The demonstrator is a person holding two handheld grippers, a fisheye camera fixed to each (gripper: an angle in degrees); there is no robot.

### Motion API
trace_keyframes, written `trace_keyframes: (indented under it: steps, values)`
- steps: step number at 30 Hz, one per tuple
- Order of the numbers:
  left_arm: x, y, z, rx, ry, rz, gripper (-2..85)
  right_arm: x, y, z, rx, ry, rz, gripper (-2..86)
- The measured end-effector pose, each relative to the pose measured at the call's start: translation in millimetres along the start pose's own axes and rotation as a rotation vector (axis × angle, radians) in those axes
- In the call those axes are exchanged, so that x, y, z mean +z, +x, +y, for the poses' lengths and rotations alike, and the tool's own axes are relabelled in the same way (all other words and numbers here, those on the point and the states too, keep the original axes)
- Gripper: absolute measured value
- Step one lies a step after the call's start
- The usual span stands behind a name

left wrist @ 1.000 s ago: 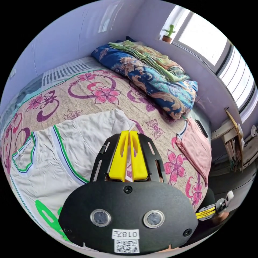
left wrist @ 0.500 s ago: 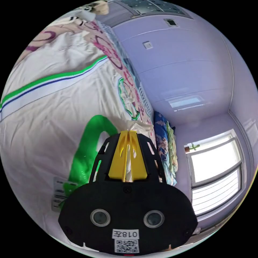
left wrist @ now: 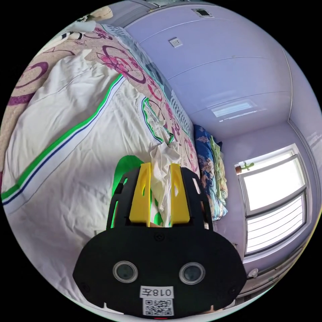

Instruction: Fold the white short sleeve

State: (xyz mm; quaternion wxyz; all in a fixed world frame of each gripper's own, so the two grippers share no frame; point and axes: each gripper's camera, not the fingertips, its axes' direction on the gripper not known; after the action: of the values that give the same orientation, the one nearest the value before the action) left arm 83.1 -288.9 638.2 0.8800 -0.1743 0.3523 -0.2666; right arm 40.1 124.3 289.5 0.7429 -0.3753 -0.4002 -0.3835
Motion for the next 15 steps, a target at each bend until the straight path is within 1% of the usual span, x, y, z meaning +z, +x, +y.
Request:
trace_keyframes:
  steps: [3,6,8,10,11,12,15]
  values:
    - [17.4,-21.8,23.5,-0.001,0.016,0.016,13.0,7.0,5.6,-7.1,0.006,-0.081,-0.078,8.0]
    - [13.5,-36.1,53.7,0.033,0.133,0.010,13.2,-0.4,3.3,-9.3,0.002,-0.105,-0.125,9.4]
    - [2.9,-52.9,84.7,0.066,0.240,0.038,12.4,-14.4,1.7,-9.3,-0.002,-0.063,-0.186,9.4]
    - [-3.6,-70.1,112.1,0.112,0.279,0.100,11.6,-44.8,7.8,-10.0,0.019,0.096,-0.257,8.6]
    - [-6.7,-82.6,132.5,0.158,0.286,0.151,11.1,-53.1,11.0,-11.2,0.029,0.141,-0.267,8.5]
    - [-8.3,-89.5,143.2,0.183,0.285,0.176,10.9,-69.6,19.0,-15.6,0.051,0.231,-0.269,8.2]
    - [-19.5,-136.3,202.3,0.269,0.289,0.335,9.4,-106.0,46.8,-42.4,0.124,0.422,-0.155,7.8]
